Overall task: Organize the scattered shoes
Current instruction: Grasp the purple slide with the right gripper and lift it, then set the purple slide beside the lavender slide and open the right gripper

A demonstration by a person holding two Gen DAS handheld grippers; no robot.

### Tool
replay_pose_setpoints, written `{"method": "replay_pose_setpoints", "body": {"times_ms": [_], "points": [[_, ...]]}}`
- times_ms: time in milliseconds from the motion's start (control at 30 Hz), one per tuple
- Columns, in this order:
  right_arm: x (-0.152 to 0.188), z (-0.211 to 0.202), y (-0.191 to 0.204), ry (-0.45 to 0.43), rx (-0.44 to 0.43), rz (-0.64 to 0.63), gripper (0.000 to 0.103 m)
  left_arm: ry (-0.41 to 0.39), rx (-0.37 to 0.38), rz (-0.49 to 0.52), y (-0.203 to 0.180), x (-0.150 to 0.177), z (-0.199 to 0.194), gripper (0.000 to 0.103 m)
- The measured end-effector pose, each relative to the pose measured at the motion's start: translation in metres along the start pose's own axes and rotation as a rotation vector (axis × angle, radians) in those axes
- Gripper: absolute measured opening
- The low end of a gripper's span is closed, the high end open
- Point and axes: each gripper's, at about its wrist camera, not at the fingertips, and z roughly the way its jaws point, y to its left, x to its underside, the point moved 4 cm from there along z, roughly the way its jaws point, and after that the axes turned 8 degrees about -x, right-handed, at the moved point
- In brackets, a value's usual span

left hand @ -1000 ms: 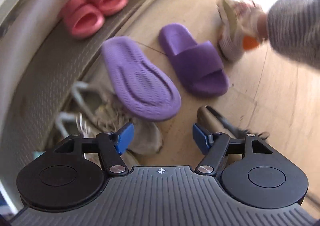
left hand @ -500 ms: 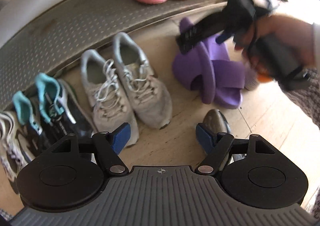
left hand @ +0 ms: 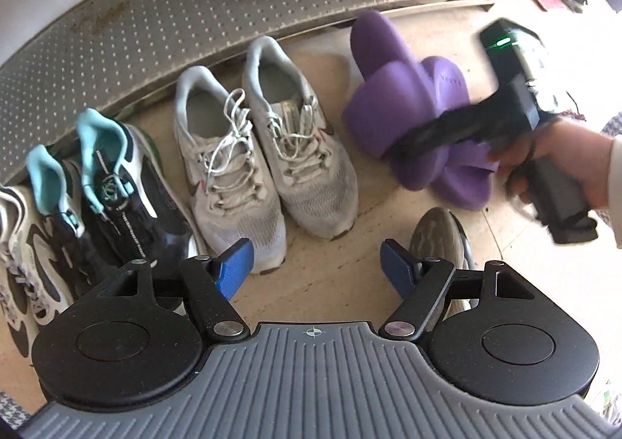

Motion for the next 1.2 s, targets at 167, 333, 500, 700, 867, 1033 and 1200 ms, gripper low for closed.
{"method": "replay_pose_setpoints", "body": {"times_ms": [167, 333, 500, 700, 867, 1033, 1200], "points": [[0.000, -0.033, -0.071, -0.090, 0.043, 0.257, 0.023, 0.006, 0.006, 0.004, -0.002, 0.001, 0.001, 0.077], [-0.005, -0.051, -0.093, -0.135, 0.015, 0.318, 0.025, 0.010, 0.012, 0.022, -0.007, 0.003, 0.001, 0.077], [-0.017, -0.053, -0.062, -0.131, -0.151, 0.191, 0.025, 0.008, 0.010, 0.027, -0.007, 0.004, 0.002, 0.077], [-0.006, -0.046, -0.080, -0.082, -0.068, 0.333, 0.048, 0.022, 0.012, 0.026, -0.008, 0.007, 0.004, 0.077], [0.012, -0.059, -0.101, -0.056, 0.040, 0.476, 0.071, 0.006, 0.020, 0.033, -0.010, 0.007, 0.000, 0.077], [-0.011, -0.102, -0.056, -0.195, 0.133, 0.227, 0.084, 0.011, 0.045, 0.026, -0.015, 0.010, 0.000, 0.077], [-0.018, -0.098, -0.006, -0.241, 0.098, -0.093, 0.088, 0.003, 0.043, 0.044, -0.023, 0.005, -0.003, 0.077]]}}
